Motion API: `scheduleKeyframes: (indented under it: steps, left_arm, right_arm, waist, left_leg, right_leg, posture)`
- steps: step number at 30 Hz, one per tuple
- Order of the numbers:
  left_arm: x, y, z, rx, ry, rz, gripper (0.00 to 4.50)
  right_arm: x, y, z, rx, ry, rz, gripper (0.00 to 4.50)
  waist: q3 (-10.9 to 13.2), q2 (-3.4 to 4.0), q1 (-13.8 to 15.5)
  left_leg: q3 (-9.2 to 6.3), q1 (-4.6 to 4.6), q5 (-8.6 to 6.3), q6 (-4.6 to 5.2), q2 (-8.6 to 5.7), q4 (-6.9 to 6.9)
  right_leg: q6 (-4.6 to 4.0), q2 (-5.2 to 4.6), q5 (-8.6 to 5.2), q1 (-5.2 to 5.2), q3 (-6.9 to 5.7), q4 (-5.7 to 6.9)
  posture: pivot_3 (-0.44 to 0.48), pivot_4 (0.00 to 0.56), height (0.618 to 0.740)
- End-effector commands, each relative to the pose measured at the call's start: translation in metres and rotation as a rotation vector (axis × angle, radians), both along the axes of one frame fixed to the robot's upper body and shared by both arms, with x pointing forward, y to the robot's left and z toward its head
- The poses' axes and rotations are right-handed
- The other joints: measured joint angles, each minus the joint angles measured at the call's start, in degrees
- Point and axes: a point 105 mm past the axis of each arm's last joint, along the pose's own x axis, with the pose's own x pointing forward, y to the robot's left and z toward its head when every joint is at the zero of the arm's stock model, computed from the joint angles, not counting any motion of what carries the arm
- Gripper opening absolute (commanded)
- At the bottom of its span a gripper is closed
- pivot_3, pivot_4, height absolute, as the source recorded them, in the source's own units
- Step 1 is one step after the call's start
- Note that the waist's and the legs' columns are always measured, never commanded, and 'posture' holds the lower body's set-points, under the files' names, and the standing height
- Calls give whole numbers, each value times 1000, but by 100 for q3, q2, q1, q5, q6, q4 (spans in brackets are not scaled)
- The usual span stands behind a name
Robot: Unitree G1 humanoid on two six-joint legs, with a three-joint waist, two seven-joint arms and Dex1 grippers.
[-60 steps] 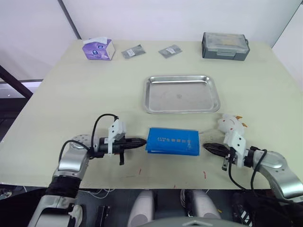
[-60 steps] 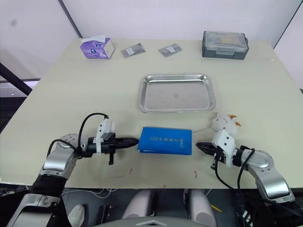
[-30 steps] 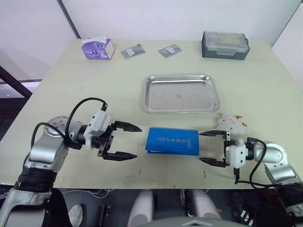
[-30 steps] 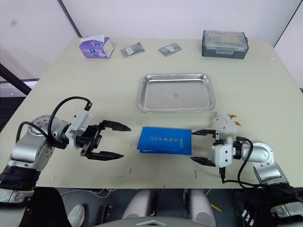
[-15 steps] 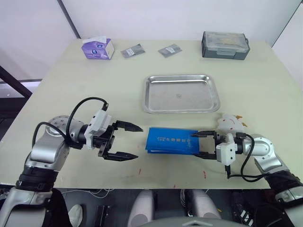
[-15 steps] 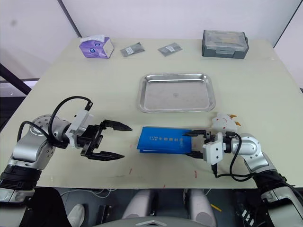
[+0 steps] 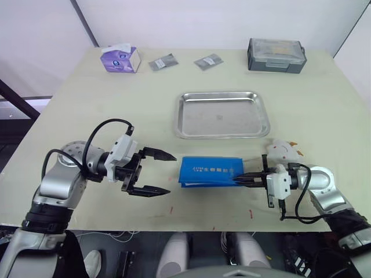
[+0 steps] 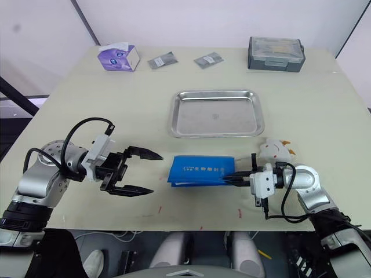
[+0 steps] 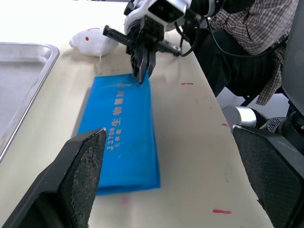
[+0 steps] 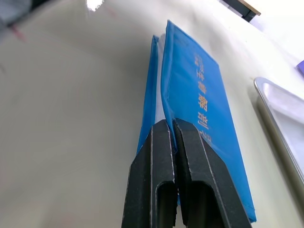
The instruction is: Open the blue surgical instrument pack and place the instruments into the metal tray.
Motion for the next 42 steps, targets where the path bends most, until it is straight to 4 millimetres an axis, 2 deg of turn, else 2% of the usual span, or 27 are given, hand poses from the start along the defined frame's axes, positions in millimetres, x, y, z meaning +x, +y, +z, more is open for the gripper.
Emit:
scheduleKeyframes:
  steps: [1,8,11,20,24,27,32,42]
  left_arm:
    - [-5,1,9,-15,-23,-44,4500]
    - [-8,-1,11,-33,0,-56,4500]
    - [-8,-3,12,-36,-5,-69,4500]
    - [-3,-11,8,-71,-12,-79,4500]
    - [3,-14,-1,-85,-12,-64,4500]
    - [19,-19,-6,-121,-32,-18,4500]
    - [35,-20,-14,-179,-14,40,4500]
    - [41,-34,-45,-170,35,26,4500]
  right_arm:
    - [-8,-3,20,76,105,17,67]
    - [-20,-8,27,104,303,34,67]
    - [-16,-8,37,185,442,-2,67]
    - [15,-9,38,170,647,-118,67]
    - [22,-8,40,163,676,-118,67]
    - [27,-7,42,147,675,-84,67]
    - [29,-7,43,138,668,-65,67]
    - [29,-3,41,142,668,-51,67]
  waist:
    - [2,3,4]
    - [4,4,1]
    - [5,4,-1]
    - [7,4,-7]
    - [8,5,-12]
    - [8,5,-3]
    - [8,5,-11]
    - [8,5,-30]
  left_leg:
    - [-5,0,0,0,0,0]
    - [-13,-1,0,0,-1,0]
    - [-13,-2,0,0,-2,0]
    - [-14,-1,0,0,-2,0]
    - [-14,-3,0,0,-2,0]
    - [-14,-4,0,0,-2,1]
    - [-10,-12,0,0,-3,6]
    - [-19,-12,0,0,-4,14]
  right_leg:
    - [0,0,0,0,0,0]
    - [0,2,0,0,-4,0]
    - [0,2,0,0,-5,0]
    - [0,5,0,0,-6,0]
    - [0,6,0,-1,-6,-1]
    - [0,5,0,-1,-11,1]
    - [0,6,0,-3,-15,-3]
    - [0,6,1,-2,-18,3]
  posture:
    - [0,150,734]
    - [0,150,734]
    - [0,150,734]
    - [0,150,734]
    - [0,150,734]
    - [0,150,734]
    - [0,150,734]
    - [0,150,734]
